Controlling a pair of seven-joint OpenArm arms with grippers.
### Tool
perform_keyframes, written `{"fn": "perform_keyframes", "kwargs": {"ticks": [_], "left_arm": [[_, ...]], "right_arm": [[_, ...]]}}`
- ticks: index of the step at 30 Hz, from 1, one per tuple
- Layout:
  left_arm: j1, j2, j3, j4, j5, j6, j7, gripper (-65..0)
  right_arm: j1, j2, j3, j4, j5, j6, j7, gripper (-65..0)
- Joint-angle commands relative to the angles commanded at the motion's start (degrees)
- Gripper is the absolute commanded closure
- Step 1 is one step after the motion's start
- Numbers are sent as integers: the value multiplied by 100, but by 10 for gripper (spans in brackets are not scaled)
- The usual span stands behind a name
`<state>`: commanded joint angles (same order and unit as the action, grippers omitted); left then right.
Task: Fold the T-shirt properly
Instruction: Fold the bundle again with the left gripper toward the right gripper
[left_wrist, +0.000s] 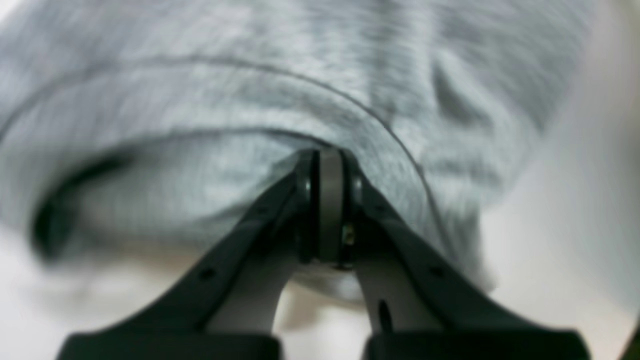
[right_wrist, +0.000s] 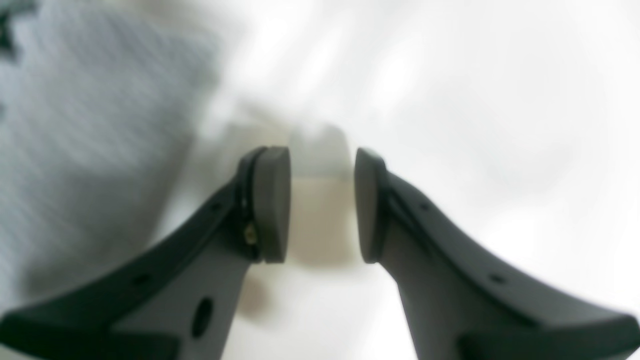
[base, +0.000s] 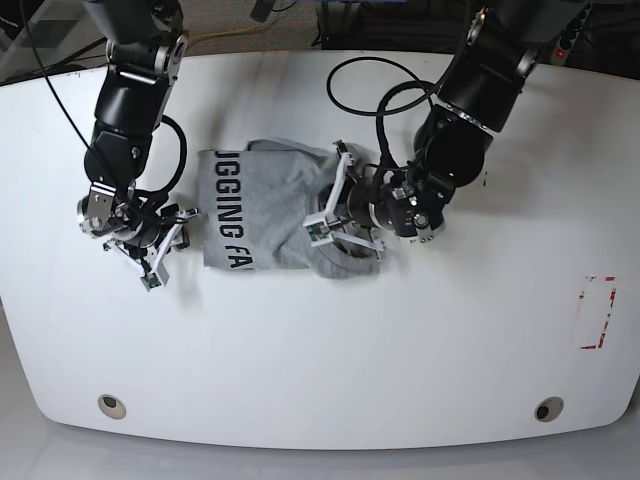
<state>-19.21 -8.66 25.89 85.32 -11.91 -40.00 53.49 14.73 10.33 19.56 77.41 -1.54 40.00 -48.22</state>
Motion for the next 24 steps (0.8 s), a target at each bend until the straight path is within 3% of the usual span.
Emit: {"fn": "perform_keyframes", "kwargs": {"ticks": [7,12,15,18,21,23,24], "left_arm": [[290,-158,-818,1266,0,0,273,-6],[712,-158,-1169,1653,0,0,598,-6],[1116,-158,-1257,1873,9,0,607,-6],[1486,-141,-1363,2127,9,0,607,-6],[1741,-97,-1565,2242,9,0,615,-6],[1837,105,-1820,2259,35,0,642,-29],[1890,211,-2031,2268,35,0,738,-76]], "right_arm": [[-9,-360,-9,1231,26,0,-791,-200],[369,-475,-580,985,9,0,-862,-197],[580,-466,-897,475,18,0,-607,-197],[651,-484,-949,-62,9,0,-26,-197],[624,-492,-985,-325,-26,0,255,-195],[589,-492,-985,-369,-26,0,211,-195],[484,-492,-985,-352,-18,0,149,-195]]}}
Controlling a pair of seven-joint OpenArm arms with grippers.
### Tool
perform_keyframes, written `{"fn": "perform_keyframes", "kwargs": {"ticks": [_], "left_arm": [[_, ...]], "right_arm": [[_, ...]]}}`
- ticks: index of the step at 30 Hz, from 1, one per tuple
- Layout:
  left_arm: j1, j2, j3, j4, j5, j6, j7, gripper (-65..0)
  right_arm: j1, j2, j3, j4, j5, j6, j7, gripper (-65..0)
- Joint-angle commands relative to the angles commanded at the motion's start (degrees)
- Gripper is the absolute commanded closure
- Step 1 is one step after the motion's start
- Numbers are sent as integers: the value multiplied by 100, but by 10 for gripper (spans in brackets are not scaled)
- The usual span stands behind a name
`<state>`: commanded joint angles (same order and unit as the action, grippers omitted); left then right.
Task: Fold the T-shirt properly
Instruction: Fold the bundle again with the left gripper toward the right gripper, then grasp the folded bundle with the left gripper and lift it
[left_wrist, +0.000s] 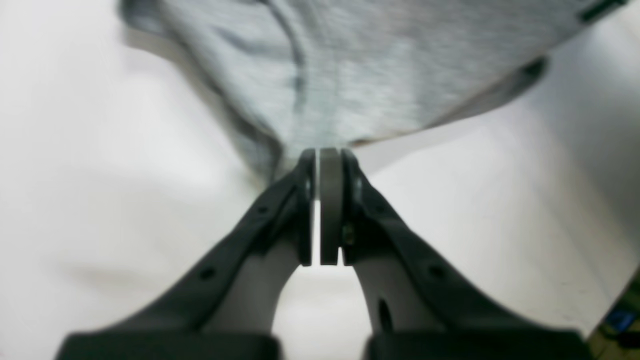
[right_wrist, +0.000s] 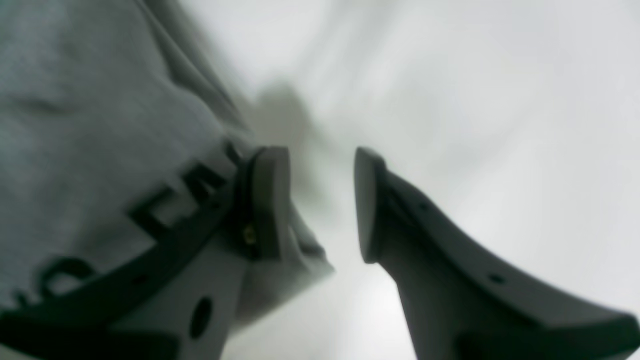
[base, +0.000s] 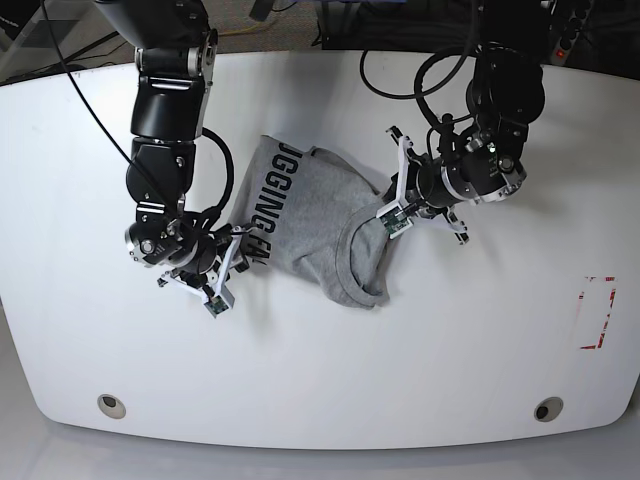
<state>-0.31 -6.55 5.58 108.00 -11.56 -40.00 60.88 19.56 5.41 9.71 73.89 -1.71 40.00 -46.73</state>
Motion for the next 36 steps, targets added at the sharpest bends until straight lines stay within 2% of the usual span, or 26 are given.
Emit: {"fn": "perform_keyframes", "kwargs": {"ticks": [2,4,6,13,18,20,23,25,28,31,33,34,36], "left_arm": [[44,141,-325,18,-9,40,220,-182],[53,316,-563,53,-18,189,422,-300],[62,413,-633,79,-9,312,404,-346],[35,501,-642,149,-9,611,334,-325],[26,738,-659,158,0,1033,334,-325],[26,747,-659,167,-9,1138,334,-325],[44,756,-659,167,-9,1182,334,-325],[62,756,-659,167,-9,1182,334,-325],[70,738,-659,141,0,1191,316,-325],[97,738,-668,132,9,1262,18,-325],[237,756,-633,123,62,1692,-273,-325],[308,765,-501,123,158,2070,-527,-325],[413,721,-185,114,369,2536,-941,-328]], "right_arm": [[-237,0,0,273,26,0,-149,-195],[-580,-9,0,747,35,0,-360,-195],[-905,-79,-9,1152,44,0,-492,-195],[-1969,-738,-686,2268,35,0,-932,-195],[-2418,-1275,-1327,2505,9,0,-967,-195],[-2435,-1433,-1565,2505,44,0,-976,-195],[-2409,-1441,-1846,2541,141,0,-976,-195],[-2356,-1441,-1864,2637,492,0,-976,-195],[-2286,-1441,-1565,2892,809,0,-1125,-195],[-2198,-1371,-1178,3068,1011,0,-1336,-195],[-2154,-1178,-1029,3095,1090,0,-1371,-195],[-2154,-1064,-967,3095,1134,0,-1371,-195],[-2154,-941,-914,3095,1169,0,-1371,-195]]}}
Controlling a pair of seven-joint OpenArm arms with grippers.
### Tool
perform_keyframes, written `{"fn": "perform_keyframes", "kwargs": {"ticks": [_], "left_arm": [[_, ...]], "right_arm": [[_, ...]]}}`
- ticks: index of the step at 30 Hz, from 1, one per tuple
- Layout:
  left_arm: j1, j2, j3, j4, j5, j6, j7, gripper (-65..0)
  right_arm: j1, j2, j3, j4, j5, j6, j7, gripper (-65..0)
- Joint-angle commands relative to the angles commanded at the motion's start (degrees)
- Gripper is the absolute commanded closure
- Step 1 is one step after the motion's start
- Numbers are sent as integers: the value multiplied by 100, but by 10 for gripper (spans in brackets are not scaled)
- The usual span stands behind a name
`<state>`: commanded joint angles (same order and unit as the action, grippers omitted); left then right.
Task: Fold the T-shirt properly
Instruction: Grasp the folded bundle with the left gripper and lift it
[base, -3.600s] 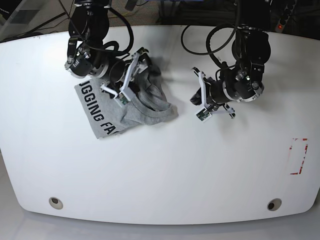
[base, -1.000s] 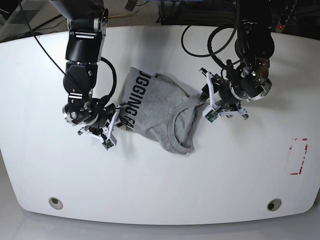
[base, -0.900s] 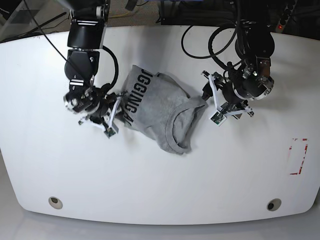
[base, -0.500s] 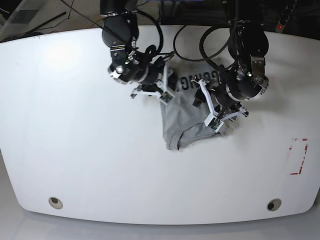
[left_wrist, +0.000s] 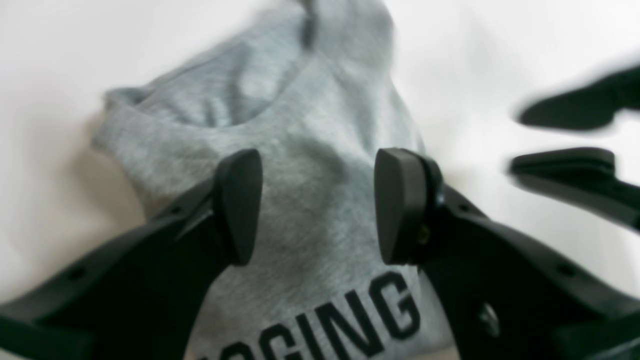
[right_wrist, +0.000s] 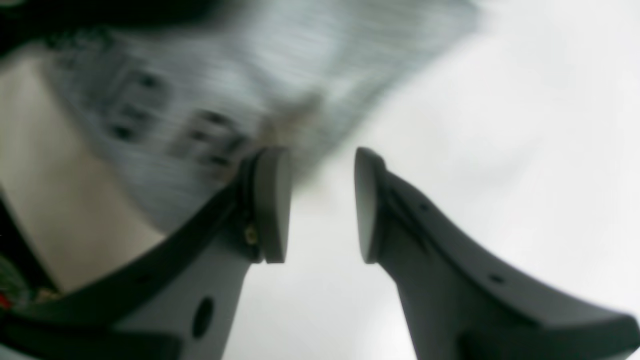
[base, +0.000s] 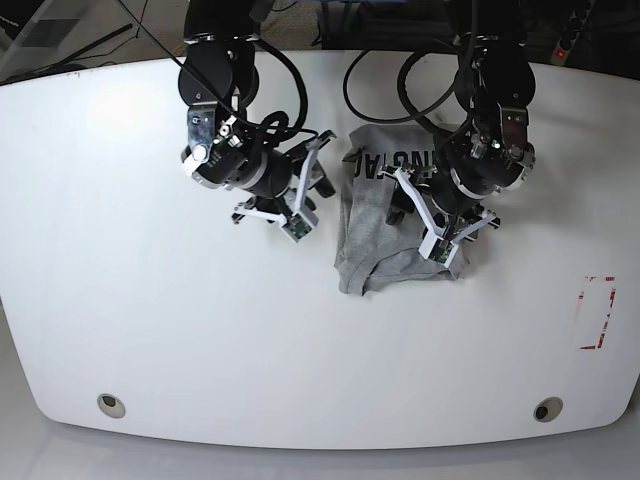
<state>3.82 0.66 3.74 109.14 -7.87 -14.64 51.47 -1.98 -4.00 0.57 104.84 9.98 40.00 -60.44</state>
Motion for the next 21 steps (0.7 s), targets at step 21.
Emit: {"fn": "perform_keyframes", "kwargs": {"ticks": [21], "left_arm": [[501,-1152,-800,-2998,985,475,-2154,-325]], "right_arm": [[-123,457,1055,422,141,0,0,-195]]}}
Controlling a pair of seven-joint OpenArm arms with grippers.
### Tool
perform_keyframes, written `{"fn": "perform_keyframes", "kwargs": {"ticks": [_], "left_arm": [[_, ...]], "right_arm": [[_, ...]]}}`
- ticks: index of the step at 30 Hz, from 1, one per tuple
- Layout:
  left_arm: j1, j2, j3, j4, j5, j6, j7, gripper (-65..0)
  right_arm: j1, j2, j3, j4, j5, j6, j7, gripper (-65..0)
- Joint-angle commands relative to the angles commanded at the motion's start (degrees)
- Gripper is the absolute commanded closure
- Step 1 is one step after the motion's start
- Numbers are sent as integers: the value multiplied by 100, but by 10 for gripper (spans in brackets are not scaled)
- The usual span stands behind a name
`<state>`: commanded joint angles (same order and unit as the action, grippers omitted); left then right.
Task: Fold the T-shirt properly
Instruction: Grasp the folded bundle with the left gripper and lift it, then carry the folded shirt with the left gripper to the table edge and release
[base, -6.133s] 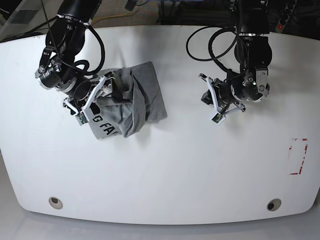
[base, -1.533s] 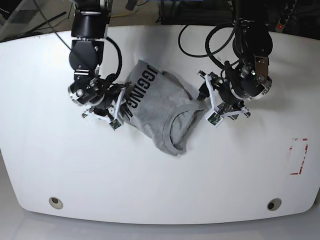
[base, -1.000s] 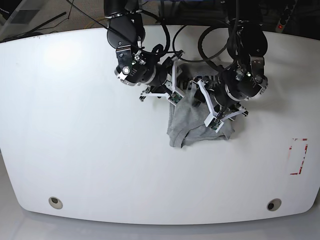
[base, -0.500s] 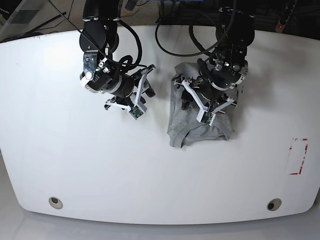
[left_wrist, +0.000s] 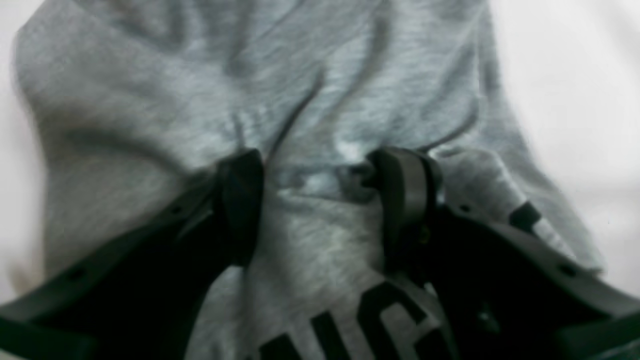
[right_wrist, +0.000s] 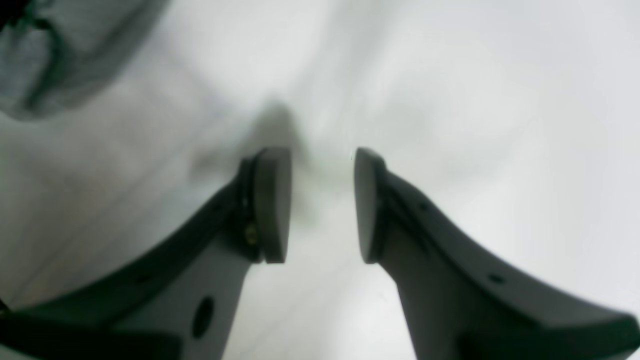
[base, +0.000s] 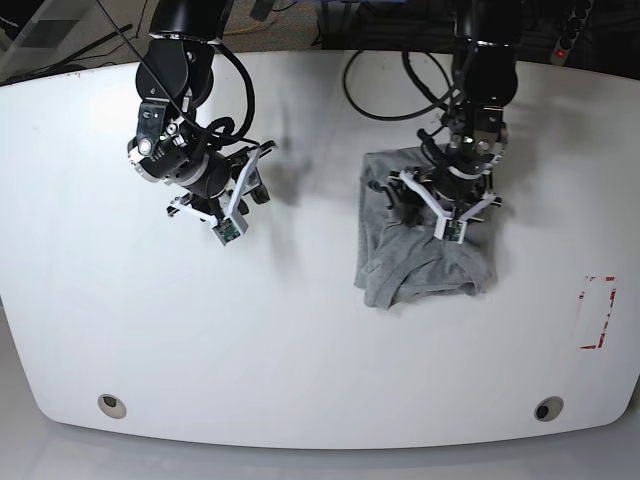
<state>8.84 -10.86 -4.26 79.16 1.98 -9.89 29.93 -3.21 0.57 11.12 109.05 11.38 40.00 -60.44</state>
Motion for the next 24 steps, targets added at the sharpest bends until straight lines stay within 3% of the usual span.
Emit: {"fn": "perform_keyframes", "kwargs": {"ticks": [6,9,14,18,22,24], "left_arm": [[-88,-1152,-1099,-1020,0,-853,-176,-325],[-334,-1705,-1380,-1679,0,-1266,-571,-325],[-615,-2523,-1767,-2716,-9,-1723,-1213,-325],[-730,-2901,-1996,-2813,-18,-2356,-1442,-325],[-800,-2971,-2523,-2286,-141,-3007,-1442,-325],[-747,-2963,-2708,-1811,-352,-3011,-1442,-325]], "right_arm": [[-114,44,-9,246,-9,0,0,-195],[-158,44,-9,325,-9,0,0,-195],[-273,44,-18,325,9,0,0,-195],[-334,44,-44,325,0,0,0,-195],[-316,44,-44,325,-9,0,0,-195],[-281,53,-9,290,-9,0,35,-195]]}}
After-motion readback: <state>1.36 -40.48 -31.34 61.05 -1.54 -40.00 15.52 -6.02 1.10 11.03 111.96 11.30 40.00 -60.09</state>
